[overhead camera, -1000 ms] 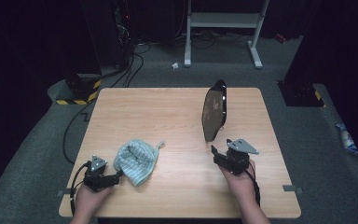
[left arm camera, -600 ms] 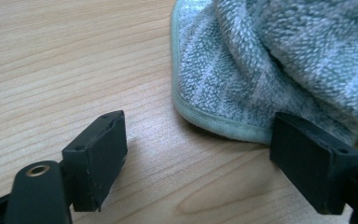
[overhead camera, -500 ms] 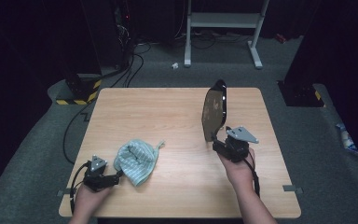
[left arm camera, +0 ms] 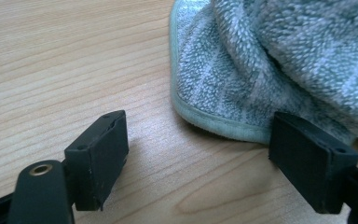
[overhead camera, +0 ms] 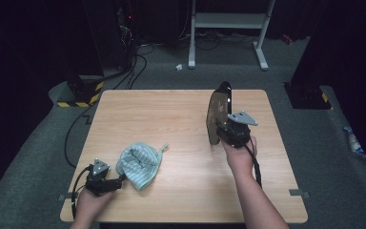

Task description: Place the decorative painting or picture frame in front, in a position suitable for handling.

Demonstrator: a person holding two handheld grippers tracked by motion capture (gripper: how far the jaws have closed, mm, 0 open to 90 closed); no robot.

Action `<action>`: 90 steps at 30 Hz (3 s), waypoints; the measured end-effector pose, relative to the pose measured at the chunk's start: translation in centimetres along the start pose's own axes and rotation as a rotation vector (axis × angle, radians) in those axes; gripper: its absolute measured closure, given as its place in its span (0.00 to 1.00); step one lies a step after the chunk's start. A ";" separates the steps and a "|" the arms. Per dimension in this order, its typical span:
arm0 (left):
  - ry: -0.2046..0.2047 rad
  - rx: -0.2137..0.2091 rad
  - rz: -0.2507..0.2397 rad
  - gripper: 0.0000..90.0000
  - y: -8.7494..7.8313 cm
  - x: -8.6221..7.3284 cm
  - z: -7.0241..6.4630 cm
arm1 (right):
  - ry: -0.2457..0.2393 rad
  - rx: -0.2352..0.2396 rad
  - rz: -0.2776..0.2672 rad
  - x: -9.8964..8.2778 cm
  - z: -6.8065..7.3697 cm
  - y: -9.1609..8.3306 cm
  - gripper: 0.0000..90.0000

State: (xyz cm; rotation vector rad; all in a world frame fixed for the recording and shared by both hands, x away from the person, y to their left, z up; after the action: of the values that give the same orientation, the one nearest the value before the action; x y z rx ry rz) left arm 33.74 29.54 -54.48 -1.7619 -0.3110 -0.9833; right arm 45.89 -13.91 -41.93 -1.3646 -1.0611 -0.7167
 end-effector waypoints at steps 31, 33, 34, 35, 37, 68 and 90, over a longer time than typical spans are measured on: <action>0.010 0.003 0.000 0.24 -0.1 0.0 0.0 | 0.016 -0.006 0.022 -0.9 -3.2 -0.4 0.46; 0.005 -0.001 0.000 0.24 -0.1 0.0 0.0 | 0.018 0.011 0.019 -1.1 -3.1 -0.3 0.46; 0.005 -0.001 0.000 0.24 -0.1 0.0 0.0 | 0.018 0.011 0.019 -1.1 -3.1 -0.3 0.46; 0.009 0.000 0.002 0.24 -0.1 0.0 0.0 | 0.017 0.019 0.018 -1.2 -2.9 -0.3 0.45; 0.005 -0.002 0.000 0.24 -0.1 0.0 0.0 | 0.011 0.029 0.027 -1.6 -2.4 0.0 0.45; 0.009 -0.002 0.001 0.24 -0.1 0.0 0.1 | 0.089 0.079 0.038 -1.6 -1.3 2.9 0.87; 0.005 -0.004 0.000 0.24 -0.1 0.0 0.0 | 0.122 0.119 0.050 -1.4 -1.8 3.1 0.89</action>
State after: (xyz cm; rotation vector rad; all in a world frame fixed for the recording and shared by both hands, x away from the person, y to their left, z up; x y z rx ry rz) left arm 33.67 29.61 -54.46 -1.7628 -0.3061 -0.9892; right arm 48.46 -15.51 -44.30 -1.2259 -0.9549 -0.6807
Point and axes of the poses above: each handheld gripper's, and its own axes: y roughly forward along the jaws, x roughly out of its top, z roughly to its left, the point moved 2 cm from there along y, roughly forward along the jaws, and after that the axes turned 10 degrees about -x, right-handed, at the moved point
